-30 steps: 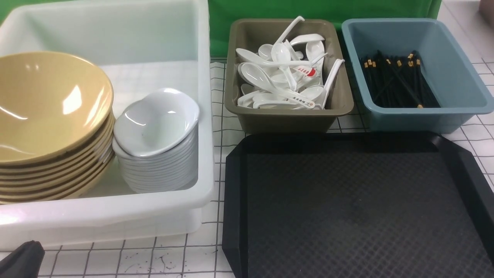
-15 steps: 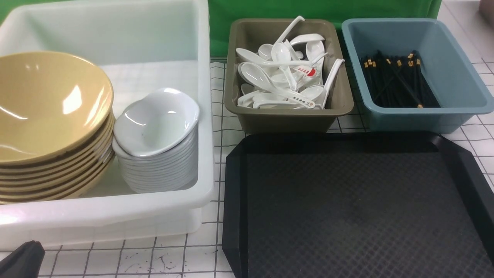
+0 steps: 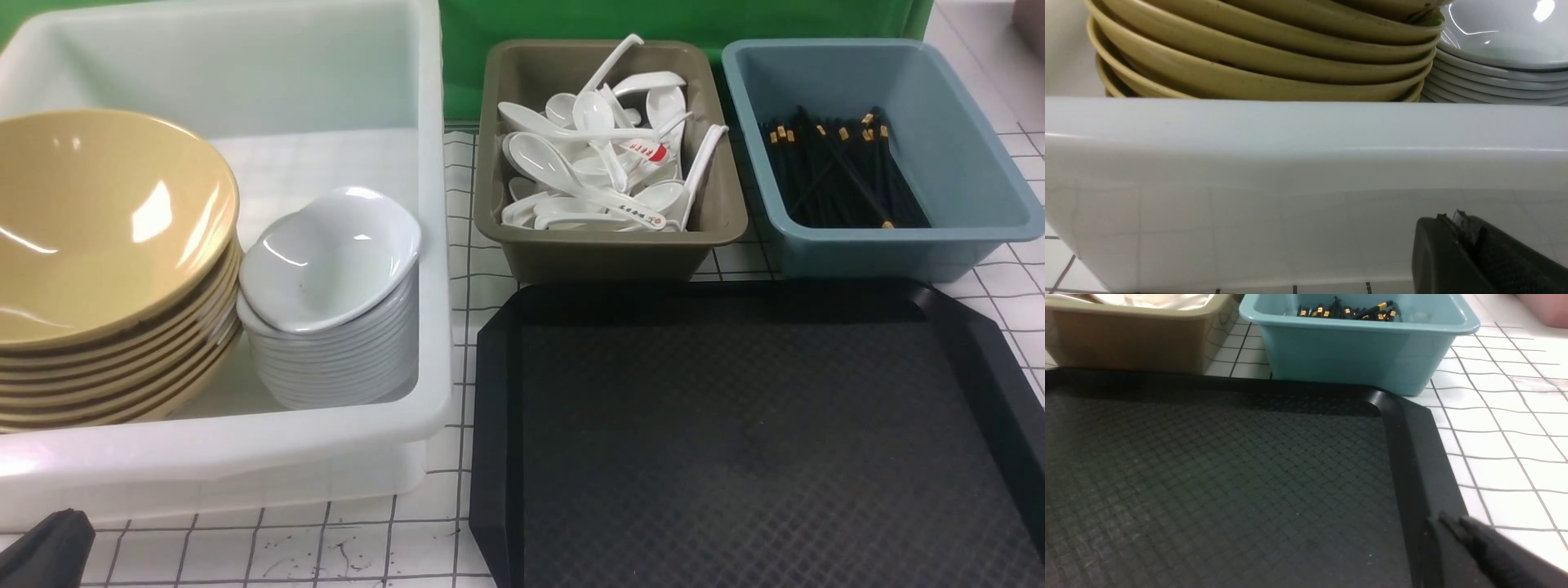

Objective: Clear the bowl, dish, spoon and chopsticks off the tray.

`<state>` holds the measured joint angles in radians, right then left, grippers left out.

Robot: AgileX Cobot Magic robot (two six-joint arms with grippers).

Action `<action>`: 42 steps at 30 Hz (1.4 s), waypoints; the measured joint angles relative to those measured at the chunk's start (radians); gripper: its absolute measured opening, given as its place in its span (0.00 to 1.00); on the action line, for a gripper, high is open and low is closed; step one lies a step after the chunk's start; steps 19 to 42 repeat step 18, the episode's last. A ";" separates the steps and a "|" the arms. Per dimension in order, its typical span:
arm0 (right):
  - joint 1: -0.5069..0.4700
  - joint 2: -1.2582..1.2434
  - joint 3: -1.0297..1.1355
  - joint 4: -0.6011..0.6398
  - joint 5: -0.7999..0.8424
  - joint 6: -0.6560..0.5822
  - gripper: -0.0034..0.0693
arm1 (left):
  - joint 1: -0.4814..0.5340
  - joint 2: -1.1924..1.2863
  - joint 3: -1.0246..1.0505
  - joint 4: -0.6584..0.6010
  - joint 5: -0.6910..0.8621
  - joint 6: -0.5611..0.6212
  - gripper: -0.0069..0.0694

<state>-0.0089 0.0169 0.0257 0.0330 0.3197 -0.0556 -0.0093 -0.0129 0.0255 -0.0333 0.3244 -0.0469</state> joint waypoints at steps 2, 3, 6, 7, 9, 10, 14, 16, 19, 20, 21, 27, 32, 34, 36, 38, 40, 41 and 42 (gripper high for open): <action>0.000 0.000 0.000 0.000 0.000 0.000 0.17 | 0.000 0.000 0.000 0.000 0.000 0.000 0.07; 0.000 0.000 0.000 0.000 0.000 0.000 0.17 | 0.000 0.000 0.000 0.000 0.000 0.000 0.07; 0.000 0.000 0.000 0.000 0.000 0.000 0.18 | 0.000 0.000 0.000 0.000 0.000 0.000 0.07; 0.000 0.000 0.000 0.000 0.000 0.000 0.18 | 0.000 0.000 0.000 0.000 0.000 0.000 0.07; 0.000 0.000 0.000 0.000 0.000 0.000 0.18 | 0.000 0.000 0.000 0.000 0.001 0.001 0.07; 0.000 0.000 0.000 0.000 0.000 0.000 0.18 | 0.000 0.000 0.000 0.000 0.001 0.004 0.07; 0.000 0.000 0.000 0.000 0.000 0.000 0.18 | 0.000 0.000 0.000 0.000 0.001 0.004 0.07; 0.000 0.000 0.000 0.000 0.000 0.000 0.19 | 0.000 0.000 0.000 0.000 0.001 0.004 0.07; 0.000 0.000 0.000 0.000 0.000 0.000 0.19 | 0.000 0.000 0.000 0.000 0.001 0.004 0.07; 0.000 0.000 0.000 0.000 0.000 0.000 0.19 | 0.000 0.000 0.000 0.000 0.001 0.004 0.07; 0.000 0.000 0.000 0.000 0.000 0.000 0.19 | 0.000 0.000 0.000 0.000 0.001 0.004 0.07; 0.000 0.000 0.000 0.000 0.000 0.000 0.19 | 0.000 0.000 0.000 0.000 0.001 0.004 0.07; 0.000 0.000 0.000 0.000 0.000 0.000 0.19 | 0.000 0.000 0.000 0.000 0.001 0.004 0.07; 0.000 0.000 0.000 0.000 0.000 0.000 0.19 | 0.000 0.000 0.000 0.000 0.001 0.004 0.07; 0.000 0.000 0.000 0.000 0.000 0.000 0.19 | 0.000 0.000 0.000 0.000 0.001 0.004 0.07; 0.000 0.000 0.000 0.000 0.000 0.000 0.19 | 0.000 0.000 0.000 0.000 0.001 0.004 0.07; 0.000 0.000 0.000 0.000 0.000 0.000 0.19 | 0.000 0.000 0.000 0.000 0.001 0.004 0.07; 0.000 0.000 0.000 0.000 0.000 0.000 0.19 | 0.000 0.000 0.000 0.000 0.001 0.004 0.07; 0.000 0.000 0.000 0.000 0.000 0.000 0.19 | 0.000 0.000 0.000 0.000 0.001 0.004 0.07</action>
